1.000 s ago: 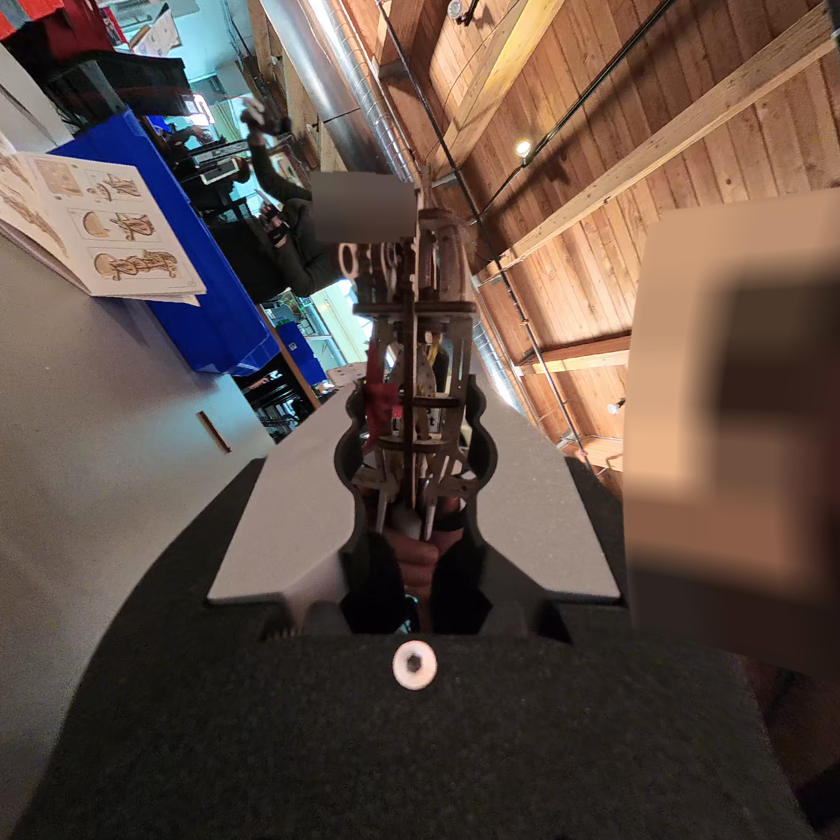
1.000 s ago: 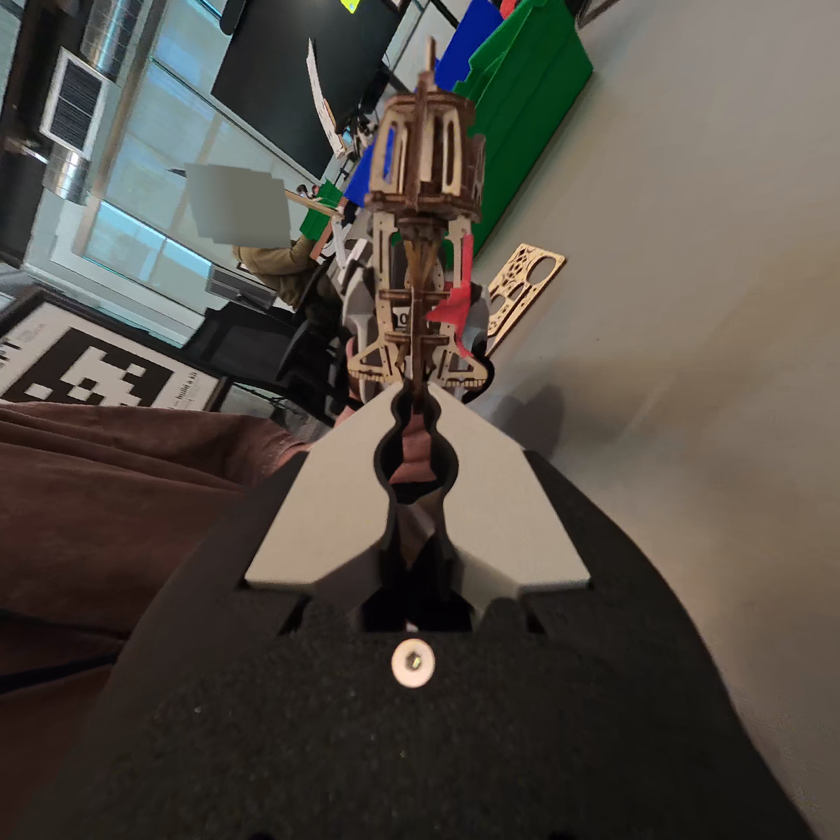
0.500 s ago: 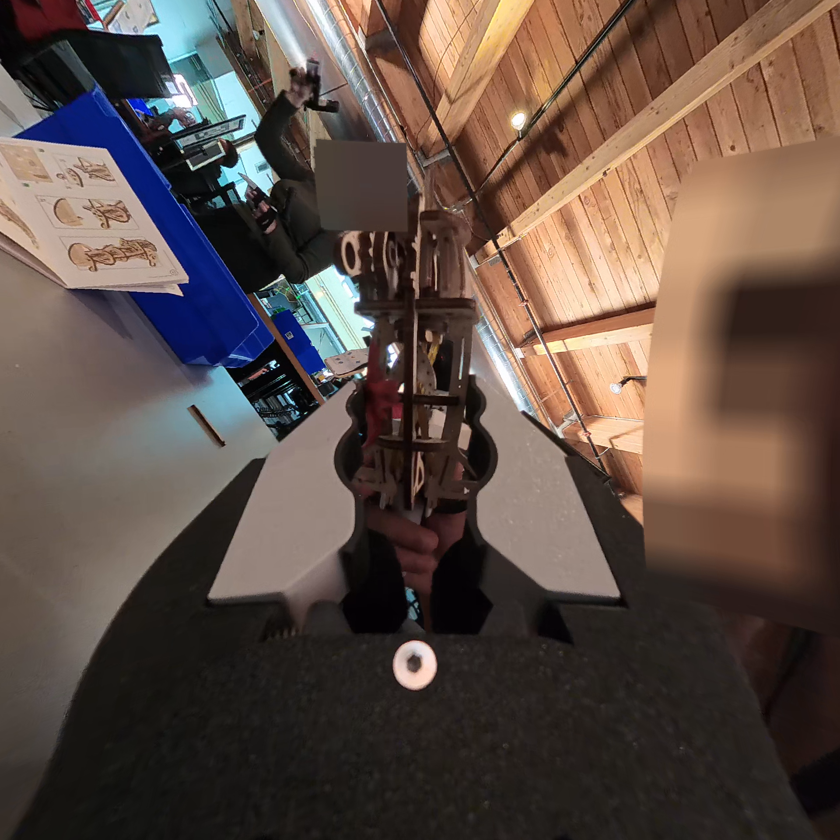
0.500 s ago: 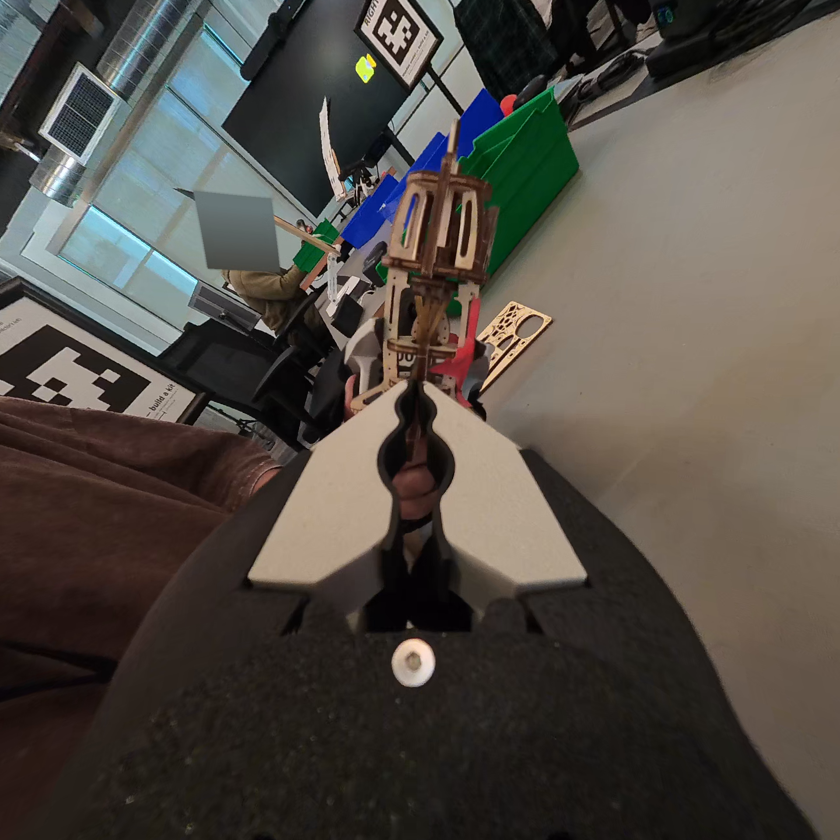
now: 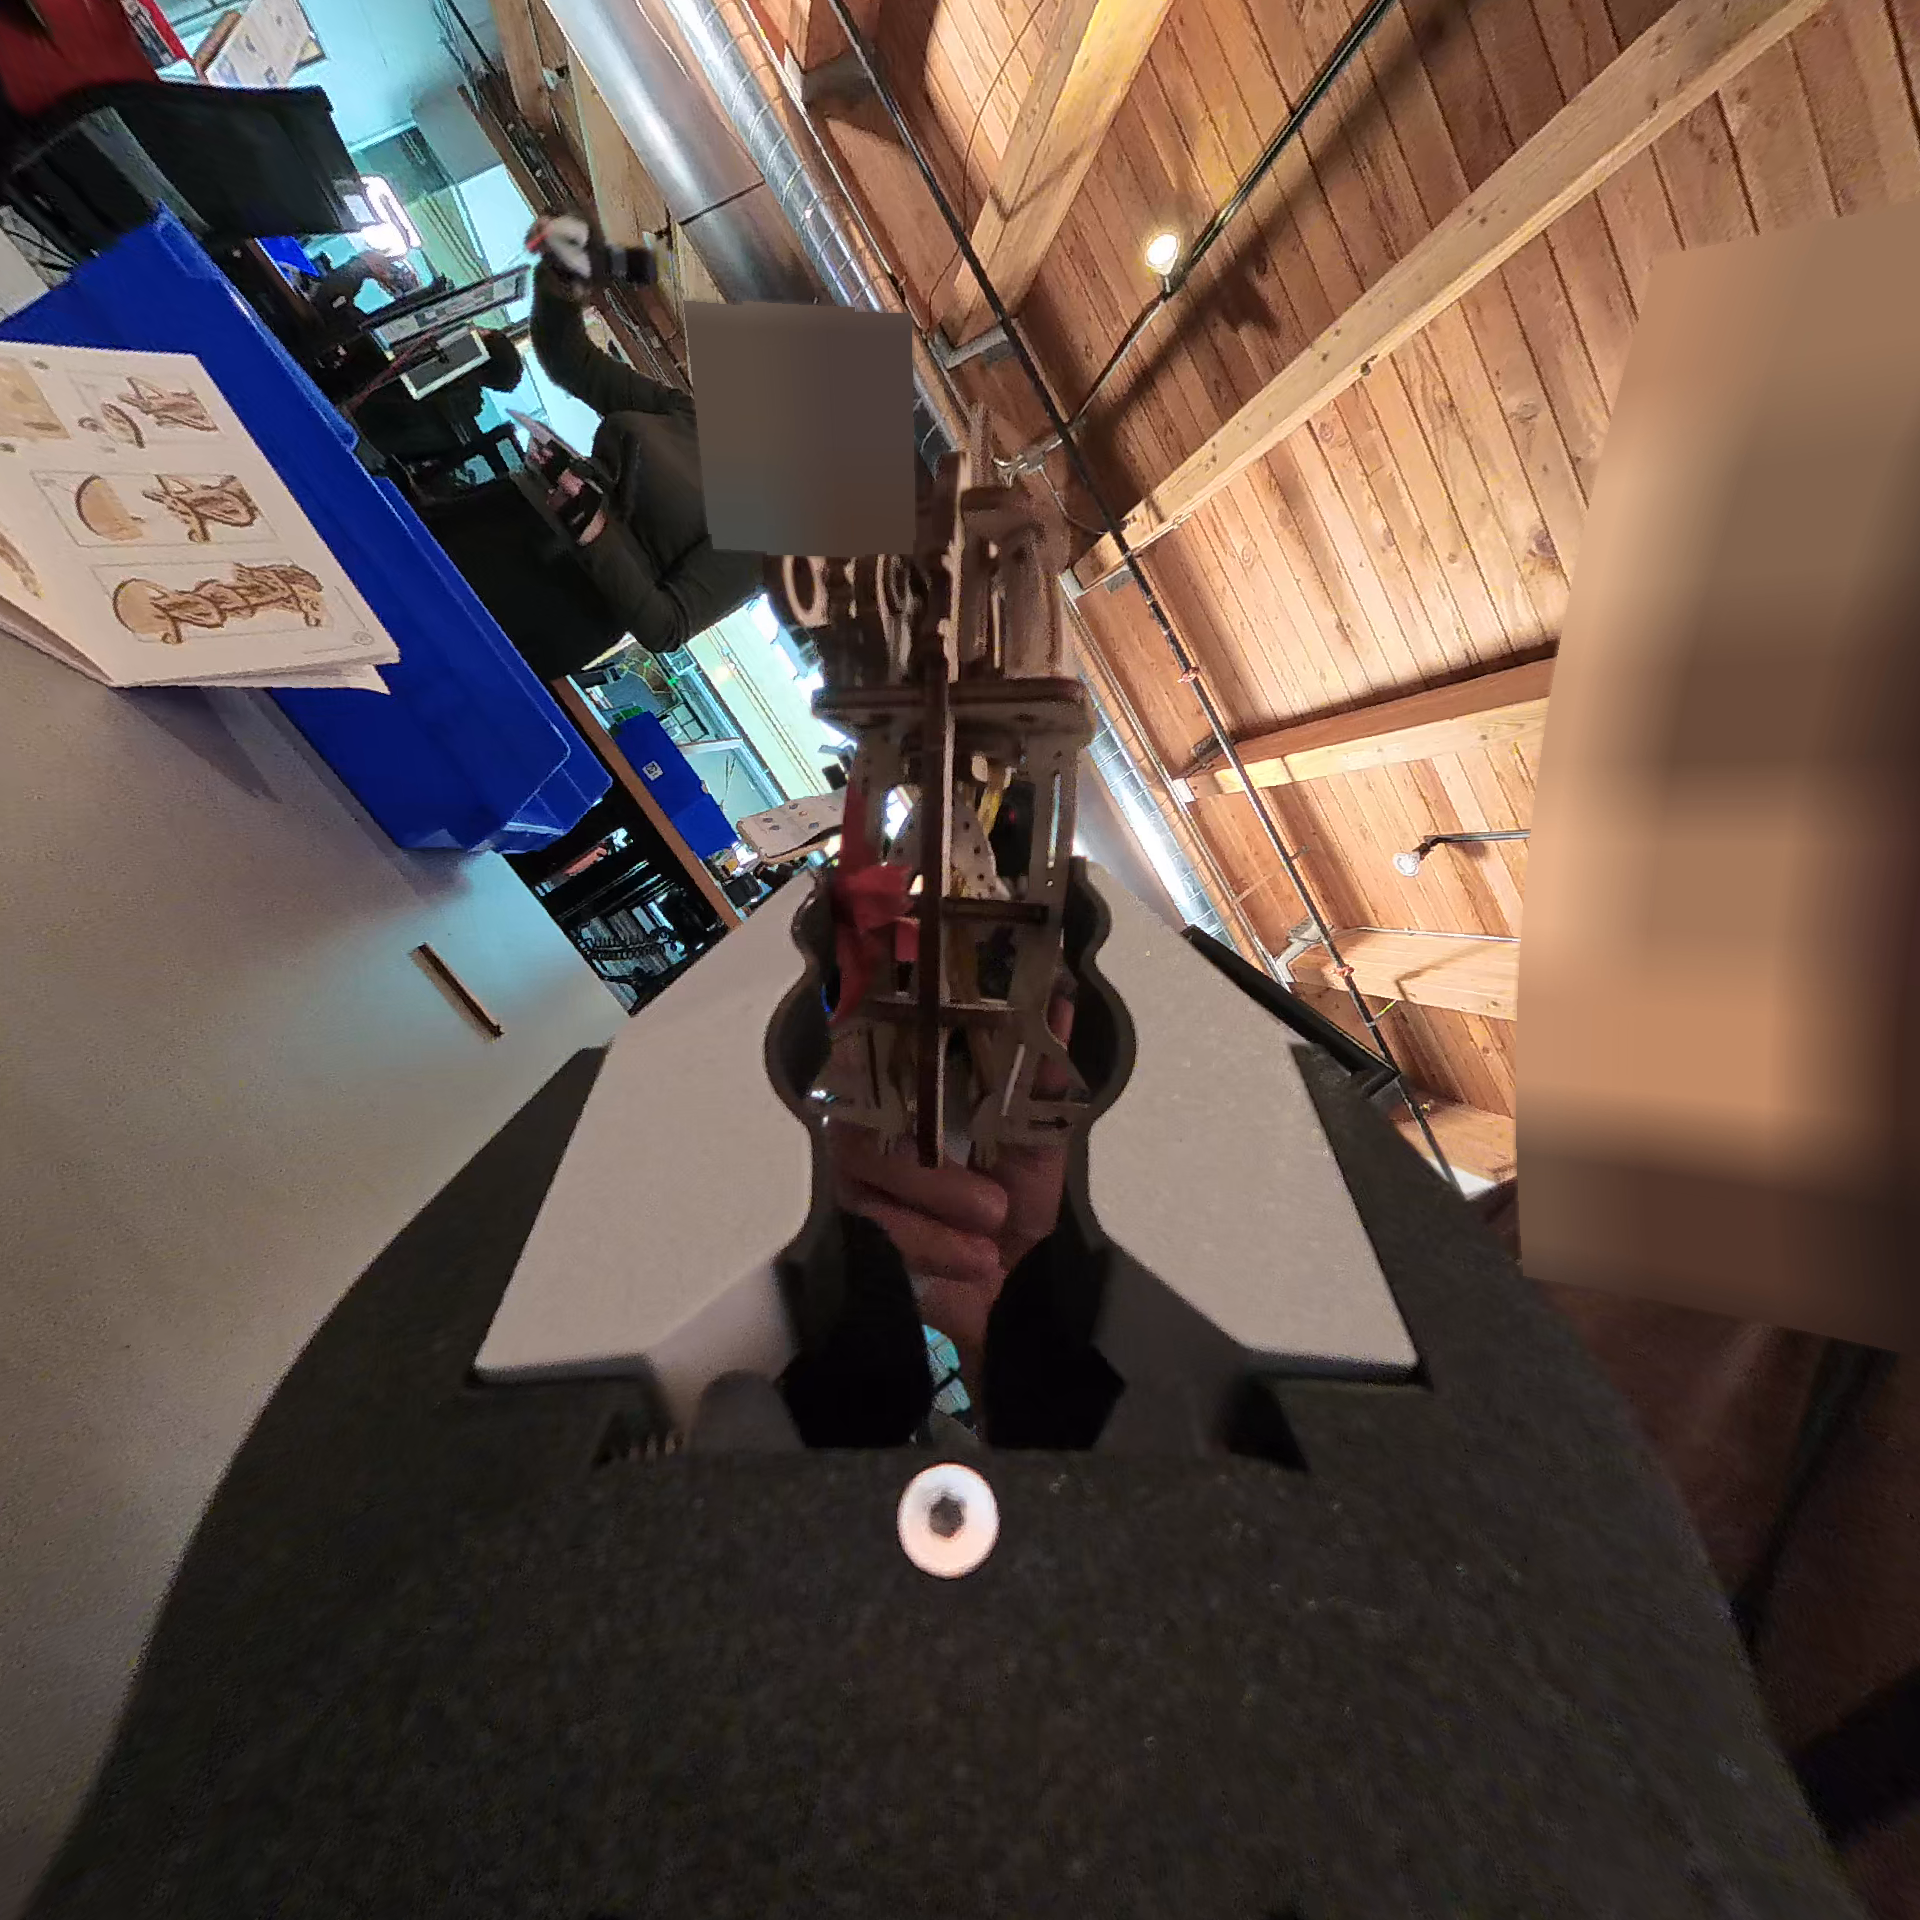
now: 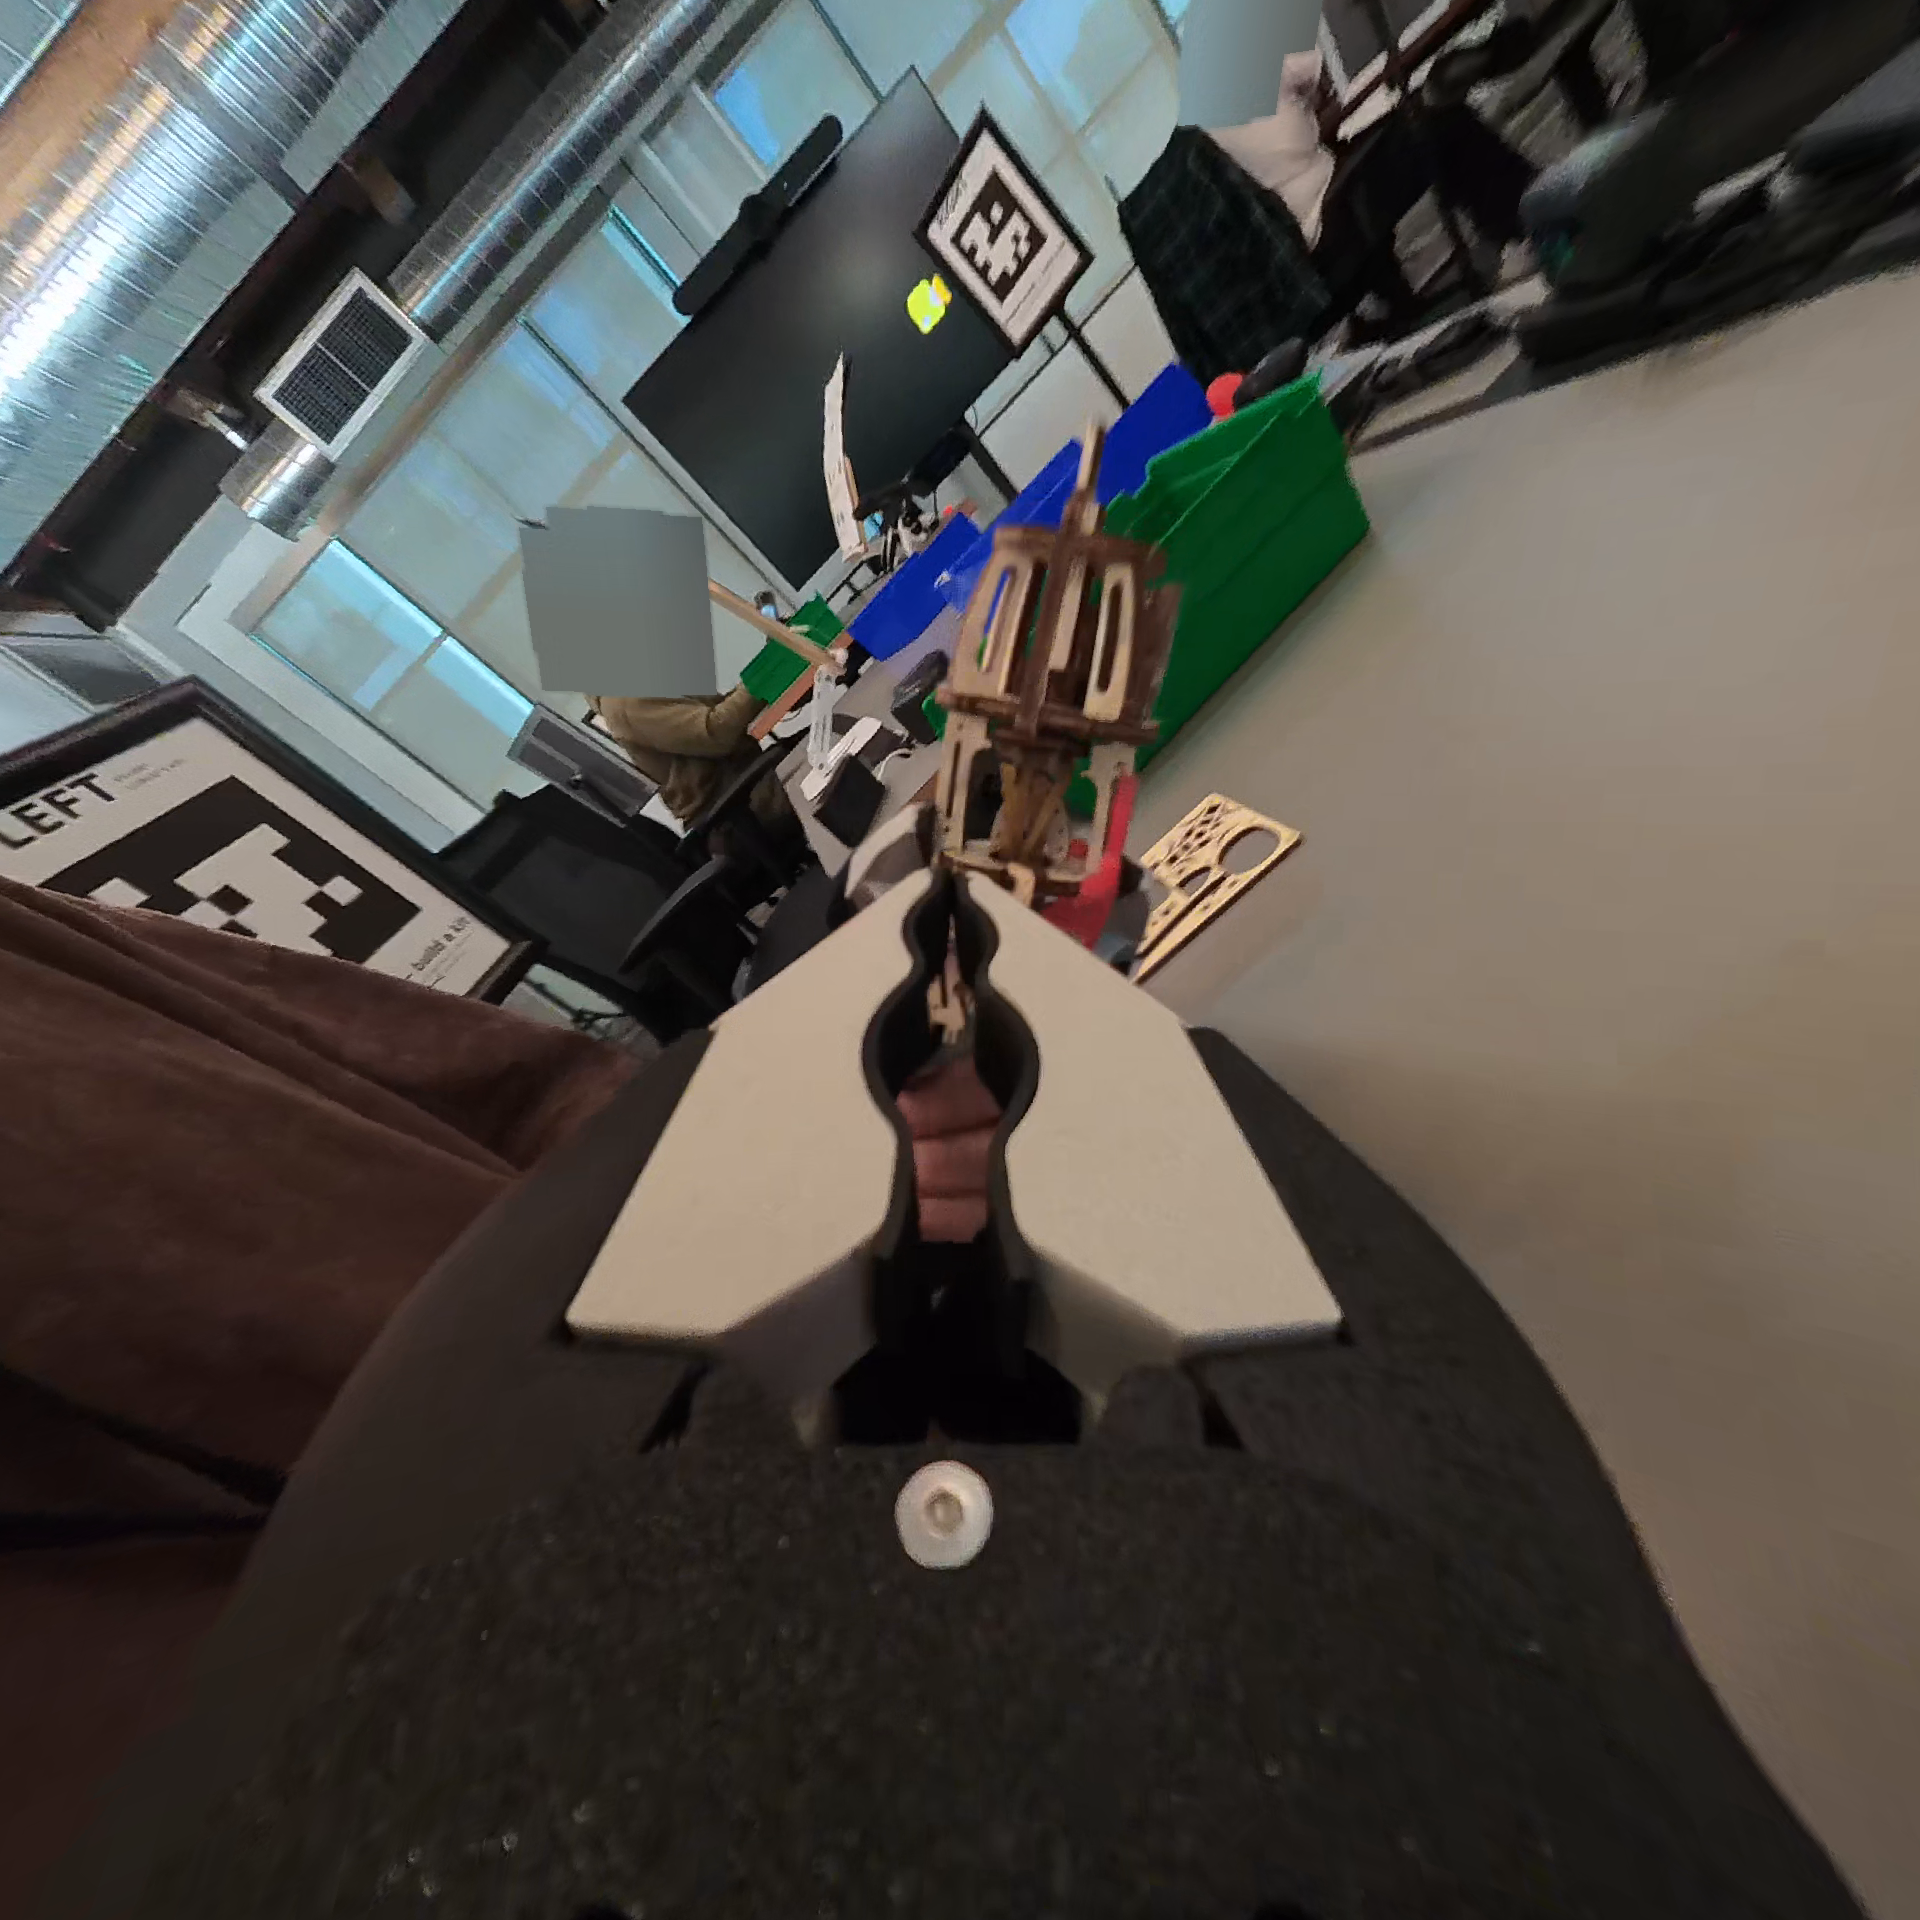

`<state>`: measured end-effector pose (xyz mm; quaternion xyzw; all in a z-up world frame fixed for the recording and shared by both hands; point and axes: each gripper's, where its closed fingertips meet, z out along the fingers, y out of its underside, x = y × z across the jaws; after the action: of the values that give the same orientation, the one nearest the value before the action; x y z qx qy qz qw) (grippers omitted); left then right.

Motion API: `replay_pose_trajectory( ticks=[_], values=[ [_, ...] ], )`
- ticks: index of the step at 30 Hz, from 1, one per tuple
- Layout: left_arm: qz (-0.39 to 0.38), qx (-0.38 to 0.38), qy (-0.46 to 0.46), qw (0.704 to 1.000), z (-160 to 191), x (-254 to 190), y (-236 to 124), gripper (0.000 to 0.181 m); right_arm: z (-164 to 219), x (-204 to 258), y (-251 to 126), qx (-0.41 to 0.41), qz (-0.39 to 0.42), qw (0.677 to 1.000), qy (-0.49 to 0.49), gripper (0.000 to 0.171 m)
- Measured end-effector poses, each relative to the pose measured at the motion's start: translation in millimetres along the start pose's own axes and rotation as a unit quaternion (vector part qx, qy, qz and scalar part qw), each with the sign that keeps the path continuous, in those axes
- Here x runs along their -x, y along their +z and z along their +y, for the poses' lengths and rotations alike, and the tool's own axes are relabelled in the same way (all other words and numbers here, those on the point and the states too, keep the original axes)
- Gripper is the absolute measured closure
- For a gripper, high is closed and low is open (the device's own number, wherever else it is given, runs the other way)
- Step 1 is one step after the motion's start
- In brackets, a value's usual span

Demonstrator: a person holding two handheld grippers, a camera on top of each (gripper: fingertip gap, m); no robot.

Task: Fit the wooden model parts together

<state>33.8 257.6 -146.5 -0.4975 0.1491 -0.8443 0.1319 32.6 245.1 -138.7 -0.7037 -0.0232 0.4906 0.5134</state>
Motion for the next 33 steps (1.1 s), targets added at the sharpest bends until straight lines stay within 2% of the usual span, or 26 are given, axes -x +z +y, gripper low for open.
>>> replay_pose_trajectory(
  ticks=[4, 9, 17, 22, 28, 33],
  values=[
    [0.008, 0.001, -0.004, 1.000, 0.6, -2.0, 1.2, 0.140, 2.6, -22.2, -8.9, 0.025, 0.064, 0.996, -0.049, 0.170],
    [0.021, 0.004, 0.002, 1.000, 0.2, -7.8, 2.8, 0.140, 16.8, -6.7, 3.4, 0.051, 0.000, 0.998, -0.036, 0.163],
    [0.023, 0.005, 0.013, 1.000, -1.1, -9.2, 2.6, 0.140, 17.8, -2.7, 10.9, 0.035, -0.008, 0.999, -0.018, 0.169],
    [0.001, 0.006, 0.055, 0.998, -2.9, -8.6, 2.5, 0.140, 17.3, -4.4, 13.9, 0.036, 0.030, 0.999, -0.020, 0.170],
    [-0.019, -0.011, 0.071, 0.997, -5.7, -5.4, 2.9, 0.140, 16.3, -8.3, 16.4, 0.003, 0.030, 0.999, 0.021, 0.169],
    [-0.066, 0.052, 0.166, 0.983, -3.7, -3.6, 6.5, 0.140, 14.0, -10.0, 15.3, -0.020, 0.018, 1.000, 0.016, 0.169]
  ],
)
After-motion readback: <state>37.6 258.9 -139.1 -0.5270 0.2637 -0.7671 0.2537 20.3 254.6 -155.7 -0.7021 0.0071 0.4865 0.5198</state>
